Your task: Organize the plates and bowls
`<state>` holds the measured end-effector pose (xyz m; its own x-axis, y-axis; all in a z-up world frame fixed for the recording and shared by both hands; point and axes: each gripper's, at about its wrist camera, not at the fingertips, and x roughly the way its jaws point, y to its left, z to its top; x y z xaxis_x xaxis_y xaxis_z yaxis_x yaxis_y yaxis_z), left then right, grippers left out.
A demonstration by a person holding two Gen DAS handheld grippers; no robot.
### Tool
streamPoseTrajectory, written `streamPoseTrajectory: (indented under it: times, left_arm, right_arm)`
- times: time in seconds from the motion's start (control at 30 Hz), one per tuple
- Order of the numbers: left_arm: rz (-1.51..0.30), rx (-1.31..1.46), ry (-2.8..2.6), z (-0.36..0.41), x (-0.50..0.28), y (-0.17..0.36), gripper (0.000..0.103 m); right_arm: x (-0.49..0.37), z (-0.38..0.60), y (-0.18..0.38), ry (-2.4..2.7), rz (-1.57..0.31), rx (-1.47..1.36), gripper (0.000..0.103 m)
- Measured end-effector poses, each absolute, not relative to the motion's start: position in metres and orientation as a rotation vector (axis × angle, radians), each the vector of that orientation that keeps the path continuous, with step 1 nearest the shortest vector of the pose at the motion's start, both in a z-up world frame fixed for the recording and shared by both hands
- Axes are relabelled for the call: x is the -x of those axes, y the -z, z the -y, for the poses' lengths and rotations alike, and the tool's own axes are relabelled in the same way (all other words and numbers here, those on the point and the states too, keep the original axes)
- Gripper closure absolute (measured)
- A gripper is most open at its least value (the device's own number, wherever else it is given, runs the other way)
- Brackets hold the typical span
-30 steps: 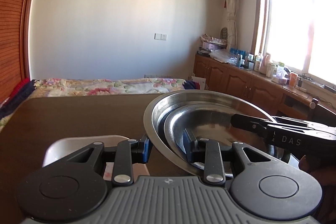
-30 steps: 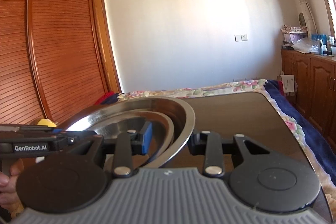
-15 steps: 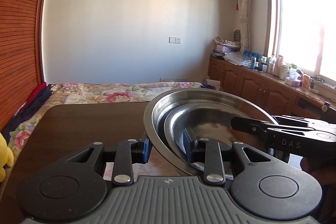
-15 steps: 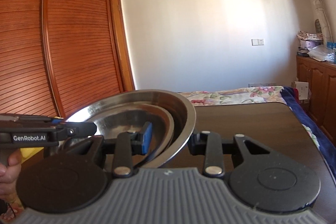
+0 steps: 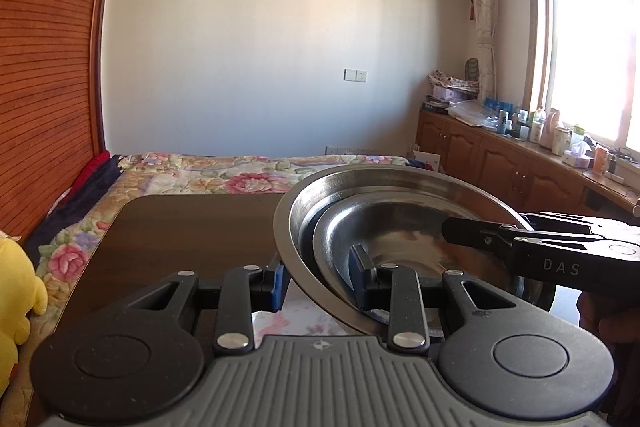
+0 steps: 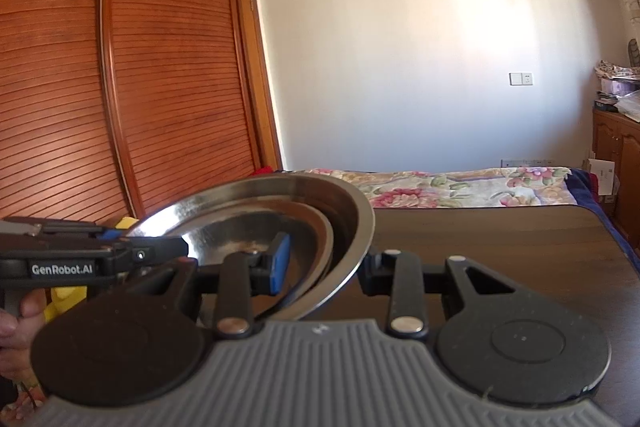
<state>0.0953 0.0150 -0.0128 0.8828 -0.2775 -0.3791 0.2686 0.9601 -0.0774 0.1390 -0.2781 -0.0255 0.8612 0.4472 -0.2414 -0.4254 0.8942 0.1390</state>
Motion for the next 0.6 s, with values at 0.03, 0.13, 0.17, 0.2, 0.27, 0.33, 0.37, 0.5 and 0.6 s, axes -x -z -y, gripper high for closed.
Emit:
streamPoseTrajectory:
  times: [0.03,0.13,0.17,0.2,0.27,0.33,0.37,0.5,0.6]
  left_arm:
    - [-0.402,0.025,0.282,-0.018,-0.095,0.014,0.069]
    - [-0.412,0.021,0.271,-0.023,-0.093,0.018,0.069]
    - [-0.415,0.018,0.267,-0.025,-0.093,0.02,0.069]
    - [-0.418,0.016,0.263,-0.027,-0.092,0.021,0.069]
    - [-0.425,0.018,0.257,-0.029,-0.092,0.023,0.069]
    - [-0.432,0.021,0.252,-0.032,-0.092,0.027,0.069]
    - [-0.436,0.021,0.249,-0.033,-0.093,0.029,0.069]
    - [-0.46,0.027,0.245,-0.035,-0.094,0.038,0.069]
    - [-0.47,0.03,0.249,-0.034,-0.095,0.041,0.069]
  right_arm:
    - [-0.139,0.276,0.026,-0.463,-0.276,-0.079,0.066]
    - [-0.14,0.268,0.029,-0.479,-0.289,-0.071,0.066]
    - [-0.14,0.265,0.031,-0.483,-0.295,-0.067,0.066]
    - [-0.14,0.263,0.033,-0.487,-0.302,-0.065,0.066]
    - [-0.141,0.258,0.036,-0.494,-0.315,-0.064,0.066]
    - [-0.141,0.254,0.039,-0.497,-0.324,-0.057,0.066]
    - [-0.14,0.252,0.041,-0.498,-0.329,-0.052,0.066]
    - [-0.139,0.246,0.046,-0.5,-0.346,-0.041,0.066]
    - [-0.139,0.244,0.048,-0.497,-0.355,-0.035,0.066]
